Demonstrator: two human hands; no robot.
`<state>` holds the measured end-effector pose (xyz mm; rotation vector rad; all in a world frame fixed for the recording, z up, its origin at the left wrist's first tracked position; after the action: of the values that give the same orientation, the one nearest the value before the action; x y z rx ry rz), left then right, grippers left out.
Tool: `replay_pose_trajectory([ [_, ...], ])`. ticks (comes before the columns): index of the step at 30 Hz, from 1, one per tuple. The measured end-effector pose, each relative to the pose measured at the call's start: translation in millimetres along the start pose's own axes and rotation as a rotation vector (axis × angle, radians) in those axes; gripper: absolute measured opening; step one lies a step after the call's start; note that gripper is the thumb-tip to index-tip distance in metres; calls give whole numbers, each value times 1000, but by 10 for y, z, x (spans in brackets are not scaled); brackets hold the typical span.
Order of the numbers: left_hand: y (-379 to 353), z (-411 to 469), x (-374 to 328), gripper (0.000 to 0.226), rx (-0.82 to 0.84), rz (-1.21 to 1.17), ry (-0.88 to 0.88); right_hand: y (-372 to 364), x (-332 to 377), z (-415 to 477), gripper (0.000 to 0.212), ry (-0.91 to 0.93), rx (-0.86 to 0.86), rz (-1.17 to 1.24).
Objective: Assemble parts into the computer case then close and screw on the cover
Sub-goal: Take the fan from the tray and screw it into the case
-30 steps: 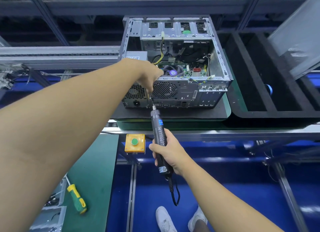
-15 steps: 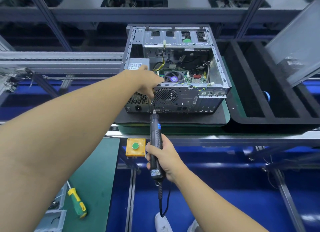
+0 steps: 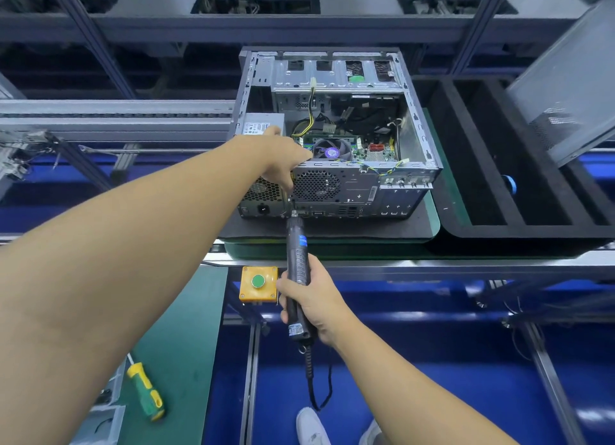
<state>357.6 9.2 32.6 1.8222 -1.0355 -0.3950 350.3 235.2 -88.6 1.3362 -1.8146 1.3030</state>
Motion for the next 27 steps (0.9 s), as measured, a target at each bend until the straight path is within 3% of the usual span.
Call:
replay_pose_trajectory([
  [8,-11,-25,-17,50,-19,-27,5,40,-19,-78,39,-5,36,-31],
  [13,-15,-117,-84,58,-120,-239,-3,186,157,-195,36,40,35,-114],
  [17,95,-334,-162,61,-401,-485,10,302,339,-274,32,65,41,-169],
  [20,222,-559,-269,34,-676,-531,71,355,477,-329,29,83,36,-194],
  [22,280,-722,-379,10,-807,-683,105,383,627,-417,30,105,32,-209],
  [24,201,-750,-422,22,-782,-904,190,413,734,-451,31,123,38,-220],
  [27,207,-803,-574,41,-750,-1021,272,500,999,-623,34,166,40,-255],
])
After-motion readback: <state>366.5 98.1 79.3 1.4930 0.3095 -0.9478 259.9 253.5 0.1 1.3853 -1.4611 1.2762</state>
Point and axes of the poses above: each hand's wrist, its own z-axis towards the middle knuckle, its own y-axis out of the back of the hand, x = y × z, the point moved 6 cm from there along z, towards the middle knuckle, and after that the axes turned 4 degrees about x, right-handed, at the moved point
